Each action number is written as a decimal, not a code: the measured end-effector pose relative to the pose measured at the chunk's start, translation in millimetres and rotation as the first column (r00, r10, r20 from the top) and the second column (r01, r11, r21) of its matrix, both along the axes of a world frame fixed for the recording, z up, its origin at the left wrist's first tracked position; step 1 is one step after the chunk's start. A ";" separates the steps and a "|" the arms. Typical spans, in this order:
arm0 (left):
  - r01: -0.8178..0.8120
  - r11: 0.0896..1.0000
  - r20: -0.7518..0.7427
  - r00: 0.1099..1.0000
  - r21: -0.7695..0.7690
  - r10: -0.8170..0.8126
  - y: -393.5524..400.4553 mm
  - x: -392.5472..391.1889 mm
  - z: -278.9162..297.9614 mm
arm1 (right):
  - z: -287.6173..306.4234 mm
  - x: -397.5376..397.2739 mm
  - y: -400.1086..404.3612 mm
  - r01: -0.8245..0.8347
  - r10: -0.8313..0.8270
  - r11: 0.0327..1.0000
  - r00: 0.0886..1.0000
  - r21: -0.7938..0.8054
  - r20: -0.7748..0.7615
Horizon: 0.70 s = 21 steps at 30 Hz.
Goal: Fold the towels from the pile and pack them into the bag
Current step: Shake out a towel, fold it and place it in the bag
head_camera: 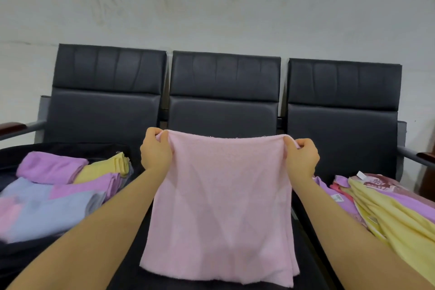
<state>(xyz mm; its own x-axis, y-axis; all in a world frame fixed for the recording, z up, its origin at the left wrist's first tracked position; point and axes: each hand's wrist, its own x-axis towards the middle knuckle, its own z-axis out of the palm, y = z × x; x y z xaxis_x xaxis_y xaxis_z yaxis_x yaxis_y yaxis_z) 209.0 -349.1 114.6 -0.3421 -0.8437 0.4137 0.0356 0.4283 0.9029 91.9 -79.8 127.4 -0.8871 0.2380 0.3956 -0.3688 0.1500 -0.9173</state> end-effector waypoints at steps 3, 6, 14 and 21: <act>0.029 0.999 0.028 0.999 0.031 -0.030 -4.1 -28.3 2.0 | -0.2 -25.3 -13.3 0.001 0.000 0.999 1.000 -0.035 0.030; 0.055 0.998 -0.014 0.998 0.010 -0.055 -7.2 -51.8 18.8 | 8.0 -47.0 -26.0 0.031 -0.031 0.998 0.999 -0.060 -0.008; 0.080 0.994 -0.201 0.975 -0.069 -0.092 -1.3 -56.9 38.4 | 26.7 -49.6 -42.2 -0.019 0.003 0.990 0.994 -0.142 -0.113; -0.039 0.997 -0.103 0.994 0.073 0.047 13.3 -21.8 -29.5 | -14.9 -7.9 -27.7 0.005 -0.005 1.000 1.000 0.013 -0.012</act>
<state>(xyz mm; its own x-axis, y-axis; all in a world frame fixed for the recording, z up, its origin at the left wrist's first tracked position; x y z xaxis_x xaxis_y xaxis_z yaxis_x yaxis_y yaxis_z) 187.2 -335.8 85.2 -0.2625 -0.8852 0.3840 0.1147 0.3665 0.9233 84.0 -107.6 112.5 -0.8809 0.2369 0.4097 -0.3794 0.1640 -0.9106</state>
